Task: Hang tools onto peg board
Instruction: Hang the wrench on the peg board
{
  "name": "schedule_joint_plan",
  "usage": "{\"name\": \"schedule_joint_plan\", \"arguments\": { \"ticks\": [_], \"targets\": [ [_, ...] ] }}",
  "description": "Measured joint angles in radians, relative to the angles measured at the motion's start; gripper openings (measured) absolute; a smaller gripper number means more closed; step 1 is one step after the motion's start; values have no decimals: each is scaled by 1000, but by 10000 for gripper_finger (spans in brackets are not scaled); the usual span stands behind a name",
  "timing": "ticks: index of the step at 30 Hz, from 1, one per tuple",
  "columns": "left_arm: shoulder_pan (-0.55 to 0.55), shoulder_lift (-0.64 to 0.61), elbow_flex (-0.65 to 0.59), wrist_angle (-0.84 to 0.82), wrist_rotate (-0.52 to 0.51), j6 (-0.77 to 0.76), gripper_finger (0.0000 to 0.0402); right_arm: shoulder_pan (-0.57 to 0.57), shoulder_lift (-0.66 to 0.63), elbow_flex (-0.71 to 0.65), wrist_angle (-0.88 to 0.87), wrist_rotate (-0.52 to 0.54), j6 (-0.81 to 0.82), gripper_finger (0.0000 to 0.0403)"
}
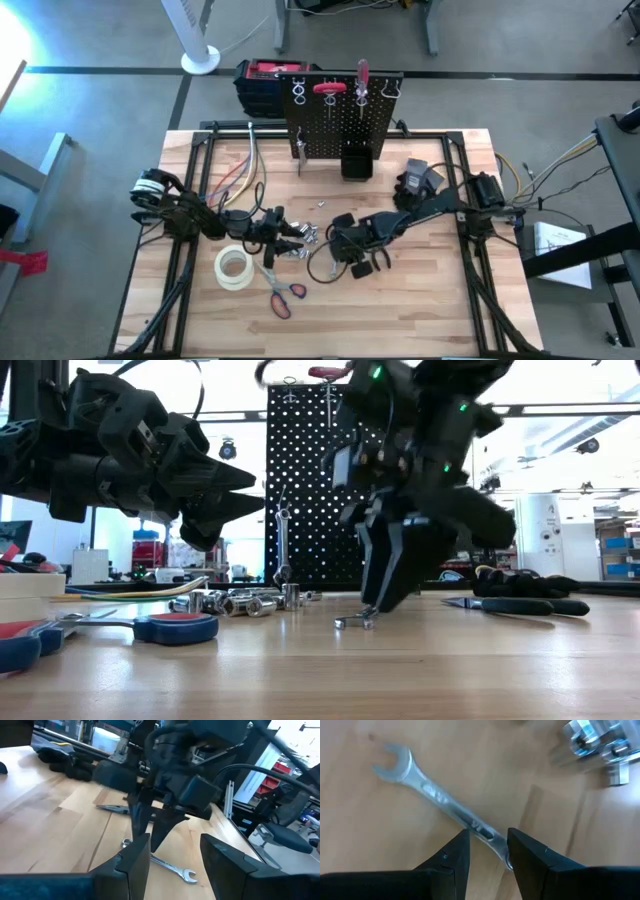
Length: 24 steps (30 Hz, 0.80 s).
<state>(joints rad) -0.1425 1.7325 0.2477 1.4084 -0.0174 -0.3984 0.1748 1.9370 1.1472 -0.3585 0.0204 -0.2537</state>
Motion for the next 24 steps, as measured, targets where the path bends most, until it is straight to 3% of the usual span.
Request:
{"name": "schedule_joint_plan", "arguments": {
  "ticks": [8, 16, 24],
  "targets": [
    [-13, 0, -1, -34, 1, -4, 164, -45, 71, 58, -106, -66, -22, 95],
    [-21, 0, -1, -39, 0, -4, 164, -38, 64, 58, -150, -115, 23, 11],
    [-22, 0, -1, -42, 0, -5, 164, -31, 40, 53, -188, -129, 68, 4]
  ]
}}
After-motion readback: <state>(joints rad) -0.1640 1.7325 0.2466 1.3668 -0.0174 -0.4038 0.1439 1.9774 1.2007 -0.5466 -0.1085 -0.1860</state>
